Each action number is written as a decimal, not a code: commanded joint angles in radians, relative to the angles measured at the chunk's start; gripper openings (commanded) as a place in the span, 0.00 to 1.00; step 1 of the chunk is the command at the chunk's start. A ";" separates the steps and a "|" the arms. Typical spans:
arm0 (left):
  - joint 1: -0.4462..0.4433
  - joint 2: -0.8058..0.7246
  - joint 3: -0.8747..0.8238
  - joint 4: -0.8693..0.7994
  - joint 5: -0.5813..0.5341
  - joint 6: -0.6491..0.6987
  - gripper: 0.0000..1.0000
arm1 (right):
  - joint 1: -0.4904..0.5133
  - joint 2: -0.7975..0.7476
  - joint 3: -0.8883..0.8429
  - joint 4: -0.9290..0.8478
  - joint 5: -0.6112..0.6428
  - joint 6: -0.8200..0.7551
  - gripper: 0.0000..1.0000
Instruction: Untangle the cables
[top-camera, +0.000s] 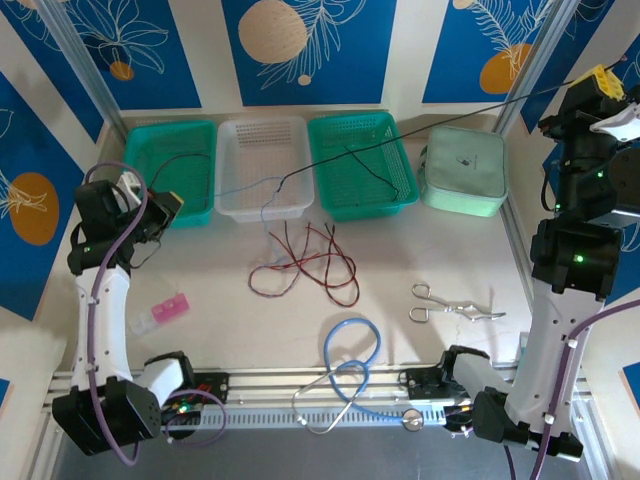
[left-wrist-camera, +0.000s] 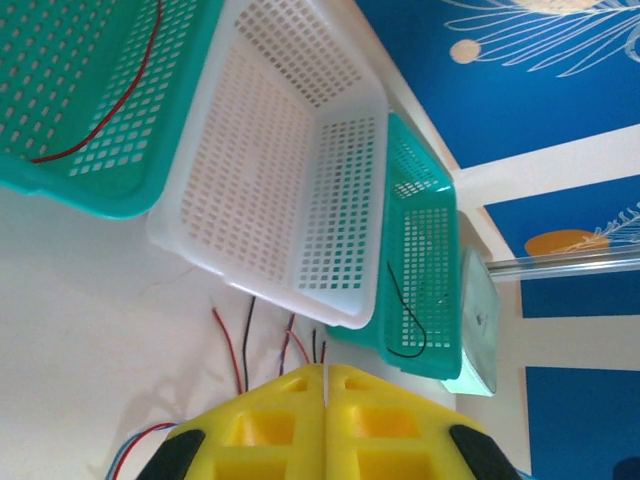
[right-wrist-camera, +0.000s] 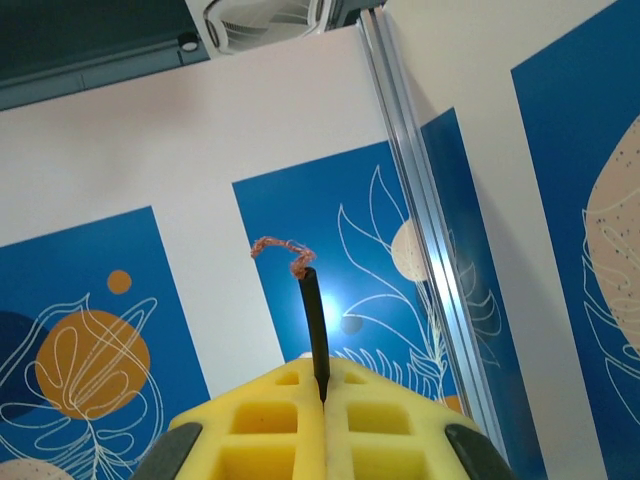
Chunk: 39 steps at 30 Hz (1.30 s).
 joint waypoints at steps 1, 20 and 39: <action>0.031 0.013 -0.034 0.025 0.030 0.035 0.00 | -0.013 0.002 0.044 0.048 0.040 0.032 0.00; 0.124 0.013 -0.023 0.051 0.107 -0.011 0.00 | -0.015 -0.016 0.040 0.021 0.023 0.027 0.00; -0.030 -0.028 0.224 0.331 0.071 -0.351 0.00 | -0.012 -0.077 -0.089 -0.043 -0.081 0.184 0.00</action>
